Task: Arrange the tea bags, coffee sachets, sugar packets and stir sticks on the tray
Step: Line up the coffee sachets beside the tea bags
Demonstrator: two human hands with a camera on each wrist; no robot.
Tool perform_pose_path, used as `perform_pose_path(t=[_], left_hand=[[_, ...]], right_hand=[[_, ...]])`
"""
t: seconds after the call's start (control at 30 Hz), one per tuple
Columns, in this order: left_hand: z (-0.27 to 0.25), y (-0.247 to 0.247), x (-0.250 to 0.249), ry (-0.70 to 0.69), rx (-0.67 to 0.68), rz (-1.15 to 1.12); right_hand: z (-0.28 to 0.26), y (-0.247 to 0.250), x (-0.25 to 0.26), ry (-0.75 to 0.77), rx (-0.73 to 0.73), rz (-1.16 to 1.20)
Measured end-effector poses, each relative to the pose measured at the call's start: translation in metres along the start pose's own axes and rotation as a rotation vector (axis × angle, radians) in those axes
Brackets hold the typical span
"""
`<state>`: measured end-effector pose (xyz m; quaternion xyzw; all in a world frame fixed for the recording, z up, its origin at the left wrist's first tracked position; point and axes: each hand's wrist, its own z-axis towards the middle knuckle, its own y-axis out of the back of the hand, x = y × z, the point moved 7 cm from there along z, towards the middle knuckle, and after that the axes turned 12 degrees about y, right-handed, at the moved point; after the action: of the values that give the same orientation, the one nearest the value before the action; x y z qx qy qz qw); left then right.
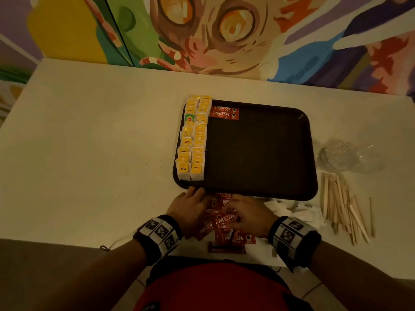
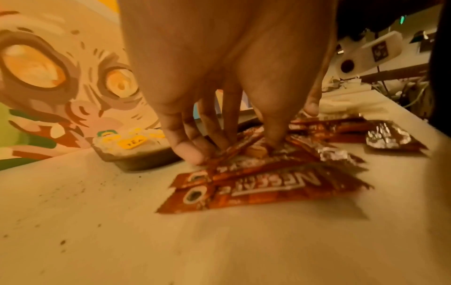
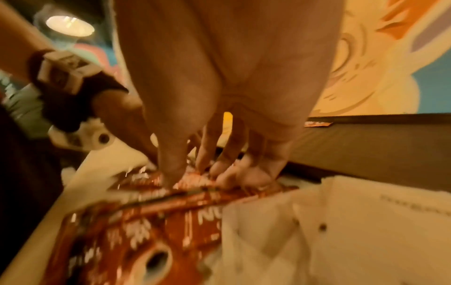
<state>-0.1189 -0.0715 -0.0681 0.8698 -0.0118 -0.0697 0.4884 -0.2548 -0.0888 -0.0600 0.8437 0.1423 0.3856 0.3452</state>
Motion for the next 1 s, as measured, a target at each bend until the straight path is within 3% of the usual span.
perform_pose_path(t=[0.3,0.73,0.8,0.9,1.0], left_hand=[[0.003,0.002,-0.008,-0.006,0.037,0.078],[-0.004,0.014,0.001,0.001,-0.016,0.102],[-0.004,0.02,0.006,0.009,0.029,0.035],[-0.006,0.028,0.014,0.01,0.168,-0.266],[-0.002,0.039,0.022,-0.006,0.152,-0.478]], right_hand=[[0.01,-0.004,-0.004,-0.011,-0.124,-0.041],[0.005,0.019,-0.013,0.005,-0.373,0.328],[0.004,0.027,-0.014,0.008,-0.444,0.397],[0.003,0.038,-0.018,0.008,-0.535,0.5],[0.004,0.047,-0.021,-0.015,-0.575,0.614]])
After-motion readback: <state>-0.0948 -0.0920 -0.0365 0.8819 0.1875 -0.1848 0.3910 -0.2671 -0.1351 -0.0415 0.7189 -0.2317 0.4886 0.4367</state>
